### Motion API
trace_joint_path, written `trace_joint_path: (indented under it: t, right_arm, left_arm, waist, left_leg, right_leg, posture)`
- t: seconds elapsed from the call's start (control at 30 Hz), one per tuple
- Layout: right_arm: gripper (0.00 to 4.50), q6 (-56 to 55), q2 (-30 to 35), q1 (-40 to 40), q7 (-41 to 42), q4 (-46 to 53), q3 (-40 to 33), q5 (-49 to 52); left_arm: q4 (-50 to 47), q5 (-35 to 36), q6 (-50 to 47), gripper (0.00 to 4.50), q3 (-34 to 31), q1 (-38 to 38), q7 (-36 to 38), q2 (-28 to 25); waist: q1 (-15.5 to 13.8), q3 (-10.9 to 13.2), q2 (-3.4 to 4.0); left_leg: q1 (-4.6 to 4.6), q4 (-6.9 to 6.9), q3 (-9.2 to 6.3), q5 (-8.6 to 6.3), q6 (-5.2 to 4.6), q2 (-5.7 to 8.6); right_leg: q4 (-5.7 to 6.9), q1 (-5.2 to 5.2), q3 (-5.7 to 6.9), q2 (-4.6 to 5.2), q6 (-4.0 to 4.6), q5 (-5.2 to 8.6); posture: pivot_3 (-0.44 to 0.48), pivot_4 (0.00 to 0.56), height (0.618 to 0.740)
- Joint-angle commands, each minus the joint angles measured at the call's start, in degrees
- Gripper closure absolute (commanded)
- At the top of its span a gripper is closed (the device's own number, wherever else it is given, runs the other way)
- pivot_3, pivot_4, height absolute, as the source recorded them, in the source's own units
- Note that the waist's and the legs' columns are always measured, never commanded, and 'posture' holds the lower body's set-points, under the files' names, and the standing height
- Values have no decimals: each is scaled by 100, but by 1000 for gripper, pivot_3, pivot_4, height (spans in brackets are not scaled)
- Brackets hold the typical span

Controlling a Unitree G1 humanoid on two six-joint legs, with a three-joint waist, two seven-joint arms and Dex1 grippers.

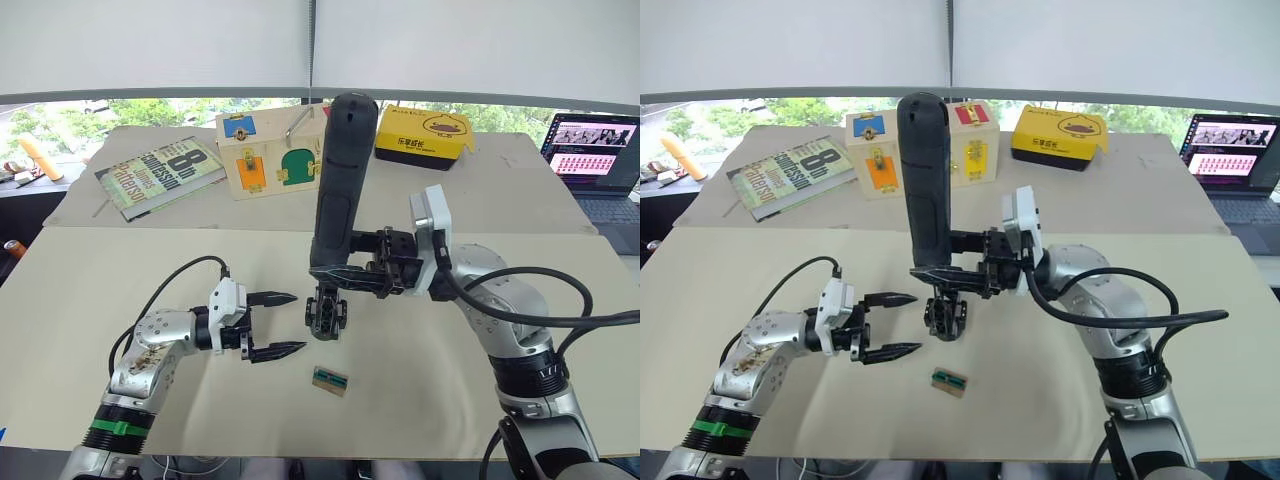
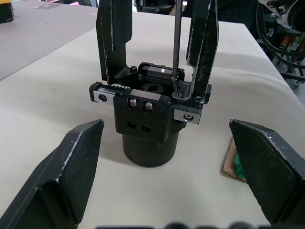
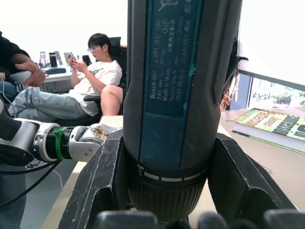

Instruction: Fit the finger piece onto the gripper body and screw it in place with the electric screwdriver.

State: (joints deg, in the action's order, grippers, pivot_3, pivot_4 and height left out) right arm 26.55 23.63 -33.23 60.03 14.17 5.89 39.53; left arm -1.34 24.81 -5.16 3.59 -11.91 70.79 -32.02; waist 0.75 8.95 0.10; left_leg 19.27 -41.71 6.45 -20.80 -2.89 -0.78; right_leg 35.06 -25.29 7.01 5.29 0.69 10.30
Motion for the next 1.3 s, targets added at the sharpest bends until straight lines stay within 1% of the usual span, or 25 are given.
trace_joint_path:
  t: [0.03, 0.47, 0.77, 0.93, 1.07, 1.3]
  right_arm:
    - [2578, -161, -34, -64, 21, 166, -162, 58]
    - [2578, -95, 93, 17, 190, 262, -55, 1]
    - [2578, -110, 71, 49, 182, 303, -55, -50]
    - [2578, -124, 58, 39, 179, 291, -55, -80]
    - [2578, -115, 78, 10, 176, 286, -81, -82]
    - [2578, -119, 82, -15, 165, 252, -81, -129]
  left_arm:
    - [-59, 14, 114, 0, -11, 28, 19, 24]
    - [90, -122, 248, 0, 13, 16, -79, 143]
    - [167, -264, 286, 0, 42, -12, -123, 202]
    - [498, -638, 295, 0, 220, -165, -303, 233]
    - [667, -696, 392, 0, 338, -273, -242, 324]
    - [1201, -845, 356, 0, 684, -732, -182, 629]
  waist:
    - [0, 0, 0]
    - [-2, 0, 0]
    - [-3, 0, 0]
    - [-7, 0, 0]
    - [-4, 0, 0]
    - [-4, 0, -1]
  left_leg:
    - [0, 0, 0, 0, 0, 0]
    - [0, 0, 0, 0, 0, 0]
    - [0, 0, 0, 0, 0, 0]
    - [0, 0, 0, 0, 0, 2]
    - [0, 0, 1, 0, 0, 1]
    - [0, -2, 1, 1, -1, 4]
  right_leg:
    - [0, 0, 0, 0, 0, 0]
    - [0, 0, 0, 1, 0, 0]
    - [0, 0, 0, 0, 0, 0]
    - [0, 1, 0, 1, 0, 0]
    - [1, 1, 1, -1, 0, 0]
    - [1, 5, 0, 1, -1, -1]
  posture:
    - [0, 150, 740]
    - [0, 150, 740]
    - [0, 150, 740]
    - [0, 150, 740]
    - [0, 150, 740]
    - [0, 150, 740]
